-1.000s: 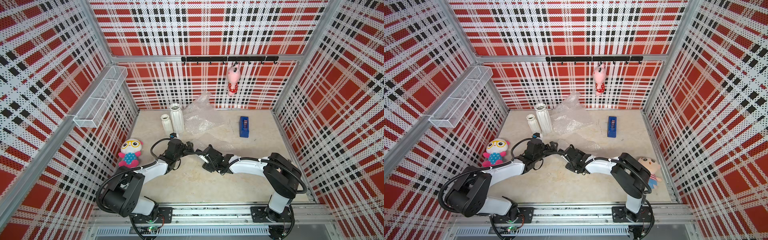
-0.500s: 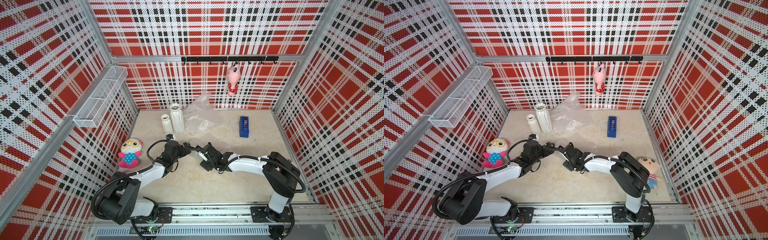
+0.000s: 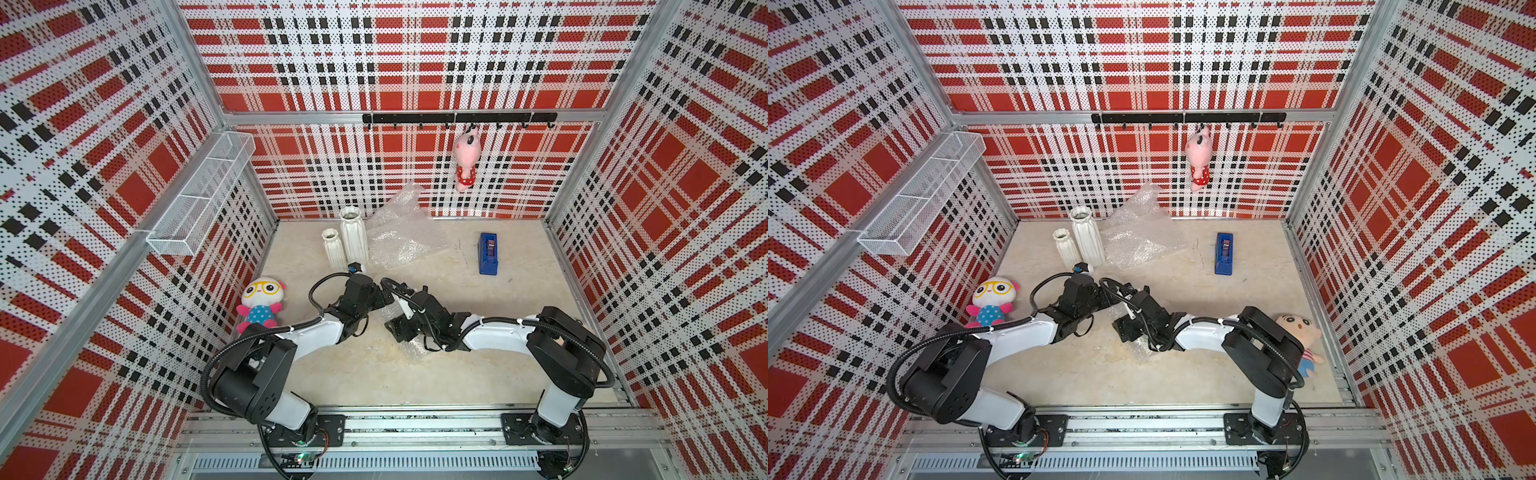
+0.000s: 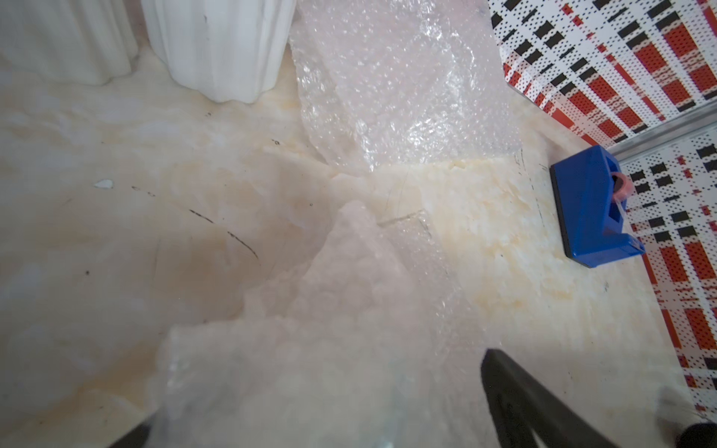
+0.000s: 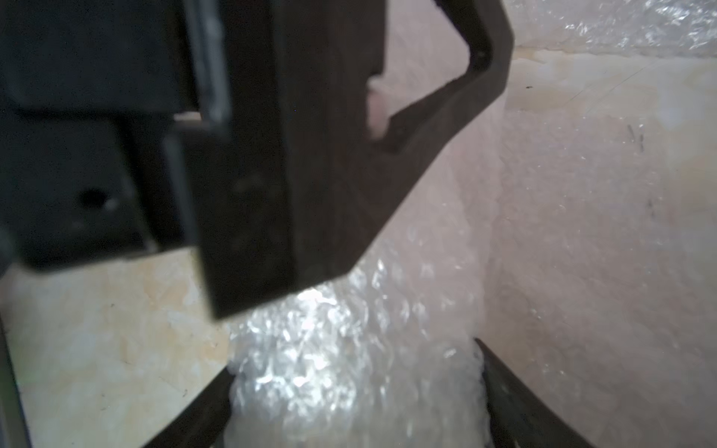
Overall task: Wrap vases in bubble wrap
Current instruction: Wrap the vase in bubble wrap.
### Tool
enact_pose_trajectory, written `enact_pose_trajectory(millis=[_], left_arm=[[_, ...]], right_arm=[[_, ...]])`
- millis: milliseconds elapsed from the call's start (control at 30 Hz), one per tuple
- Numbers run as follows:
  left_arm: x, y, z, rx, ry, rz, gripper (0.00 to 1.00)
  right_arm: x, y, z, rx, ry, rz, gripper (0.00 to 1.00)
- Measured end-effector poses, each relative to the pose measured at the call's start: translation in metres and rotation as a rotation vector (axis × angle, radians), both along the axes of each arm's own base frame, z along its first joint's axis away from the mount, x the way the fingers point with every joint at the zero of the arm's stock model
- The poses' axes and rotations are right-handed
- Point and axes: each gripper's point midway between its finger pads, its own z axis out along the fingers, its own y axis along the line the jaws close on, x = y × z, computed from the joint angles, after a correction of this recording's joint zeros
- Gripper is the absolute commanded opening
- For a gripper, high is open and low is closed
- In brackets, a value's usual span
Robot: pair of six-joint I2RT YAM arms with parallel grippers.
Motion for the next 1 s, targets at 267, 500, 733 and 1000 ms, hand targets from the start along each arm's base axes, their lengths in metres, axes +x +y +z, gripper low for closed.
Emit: enact_pose_trajectory(millis=[267, 500, 733, 1000], left_arm=[[0.0, 0.018, -0.007, 0.044, 0.029, 0.061, 0.99], [-0.004, 0.048, -0.013, 0.046, 0.049, 0.128, 0.94], [-0.007, 0.055, -0.02, 0.075, 0.075, 0.145, 0.91], [-0.008, 0.06, -0.022, 0.081, 0.078, 0.164, 0.86]], right_arm=[[0.001, 0.019, -0.001, 0.068, 0.069, 0.019, 0.66], [0.005, 0.038, -0.005, 0.05, 0.093, 0.051, 0.71], [0.006, 0.047, -0.006, 0.026, 0.093, 0.074, 0.75], [0.007, 0.049, -0.006, 0.014, 0.074, 0.092, 0.81]])
